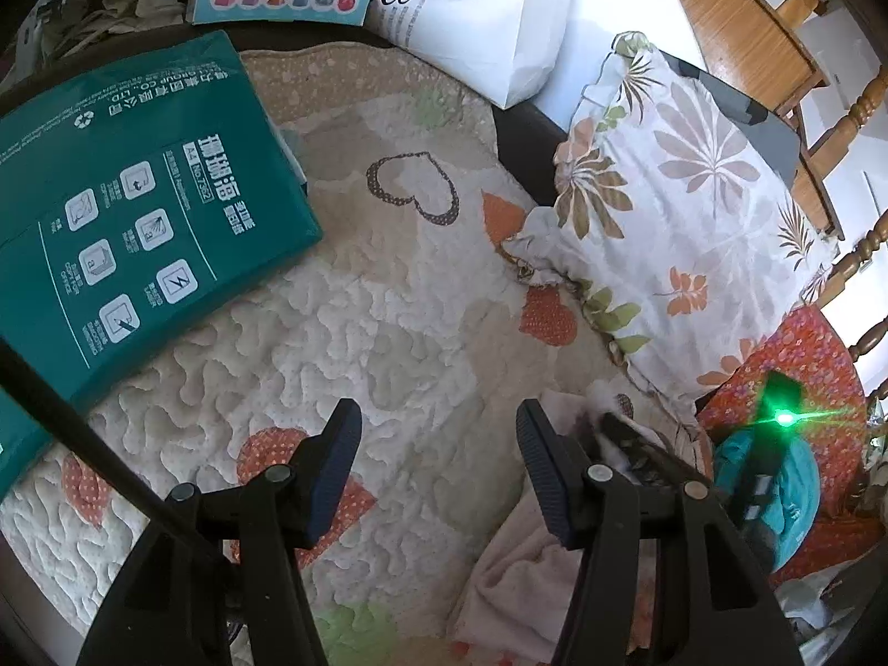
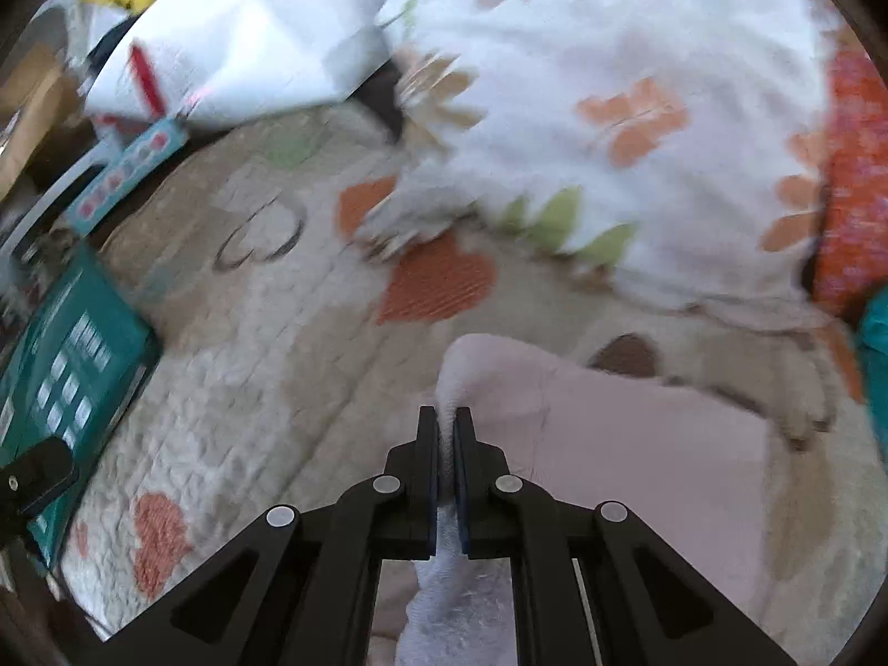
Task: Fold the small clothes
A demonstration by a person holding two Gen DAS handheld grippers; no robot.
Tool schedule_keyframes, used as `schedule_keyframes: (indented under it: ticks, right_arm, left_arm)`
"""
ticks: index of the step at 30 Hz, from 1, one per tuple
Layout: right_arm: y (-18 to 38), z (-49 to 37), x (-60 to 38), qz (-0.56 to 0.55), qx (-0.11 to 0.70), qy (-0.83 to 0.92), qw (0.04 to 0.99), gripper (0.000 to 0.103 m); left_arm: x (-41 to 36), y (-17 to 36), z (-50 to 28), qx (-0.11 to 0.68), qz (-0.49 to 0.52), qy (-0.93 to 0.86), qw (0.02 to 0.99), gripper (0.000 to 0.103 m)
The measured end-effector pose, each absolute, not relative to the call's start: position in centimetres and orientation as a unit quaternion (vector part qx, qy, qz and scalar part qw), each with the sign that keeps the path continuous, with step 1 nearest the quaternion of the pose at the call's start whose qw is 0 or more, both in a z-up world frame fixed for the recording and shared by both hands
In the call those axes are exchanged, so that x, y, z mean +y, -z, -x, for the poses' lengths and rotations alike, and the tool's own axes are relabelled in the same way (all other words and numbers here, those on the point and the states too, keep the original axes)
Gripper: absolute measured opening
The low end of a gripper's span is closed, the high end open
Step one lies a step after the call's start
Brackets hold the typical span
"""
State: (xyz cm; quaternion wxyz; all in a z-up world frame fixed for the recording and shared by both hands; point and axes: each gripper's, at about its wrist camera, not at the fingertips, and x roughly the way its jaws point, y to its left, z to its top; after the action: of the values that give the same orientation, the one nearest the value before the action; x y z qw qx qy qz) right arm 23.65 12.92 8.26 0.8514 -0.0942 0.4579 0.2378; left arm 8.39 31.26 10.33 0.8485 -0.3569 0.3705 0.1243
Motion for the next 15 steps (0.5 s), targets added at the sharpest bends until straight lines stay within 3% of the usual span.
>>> schedule_keyframes:
  ticks: [5,7,9,11,15]
  right_arm:
    - [-7.9,-23.7,11.1,0.076,0.458,-0.223,0.857,0.014]
    - [-8.4,-23.4,10.0,0.060,0.458,-0.221,0.859,0.025]
    - [-9.0,-22.5,9.0,0.047,0.461,-0.221,0.858,0.052]
    - [-9.1,-21.3,8.4,0.041,0.464,-0.229,0.855,0.060]
    - [-7.4,-18.1,9.0,0.101,0.478,-0.220,0.845,0.060]
  left_arm:
    - [31.6,-10.4,-8.2,0.366,0.360,-0.129,0.848,0.057]
    - [31.7,-10.3,-8.2,0.368,0.364,-0.128,0.846,0.057]
    - [31.6,-10.3,-8.2,0.370,0.366,-0.125,0.845,0.057]
    - [31.6,-10.3,-8.2,0.369,0.365,-0.126,0.845,0.057]
    - [31.6,-10.2,-8.1,0.368,0.369,-0.126,0.844,0.057]
